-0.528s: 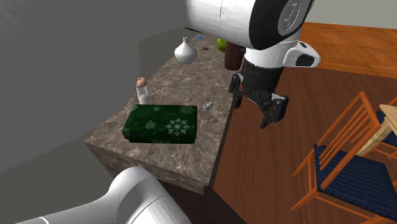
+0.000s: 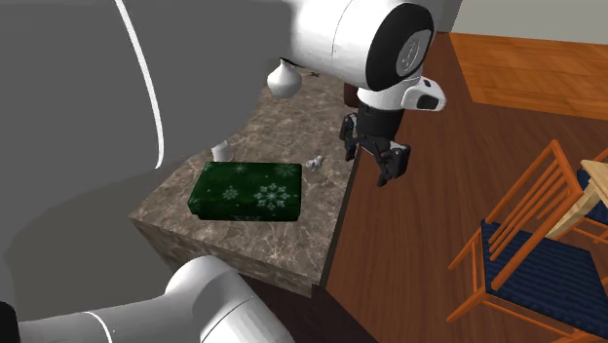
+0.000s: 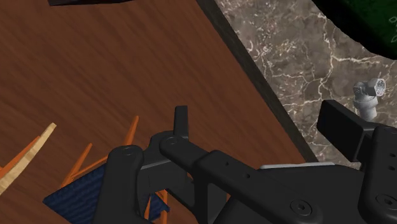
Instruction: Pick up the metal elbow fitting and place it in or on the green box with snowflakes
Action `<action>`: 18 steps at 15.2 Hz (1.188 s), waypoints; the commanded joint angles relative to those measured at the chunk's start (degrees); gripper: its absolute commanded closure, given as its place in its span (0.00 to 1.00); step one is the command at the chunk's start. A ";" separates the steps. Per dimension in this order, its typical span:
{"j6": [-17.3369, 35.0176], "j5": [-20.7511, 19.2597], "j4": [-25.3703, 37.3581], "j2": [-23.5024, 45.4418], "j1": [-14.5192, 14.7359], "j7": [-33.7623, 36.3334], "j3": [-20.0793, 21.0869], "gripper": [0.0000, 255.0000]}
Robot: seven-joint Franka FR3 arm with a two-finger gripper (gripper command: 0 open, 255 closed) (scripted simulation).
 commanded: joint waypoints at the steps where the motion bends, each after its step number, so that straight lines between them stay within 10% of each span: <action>1: 2.34 1.29 -0.19 2.45 0.71 2.12 1.57 0.00; 18: 19.81 5.29 11.32 33.23 5.49 17.96 12.12 0.00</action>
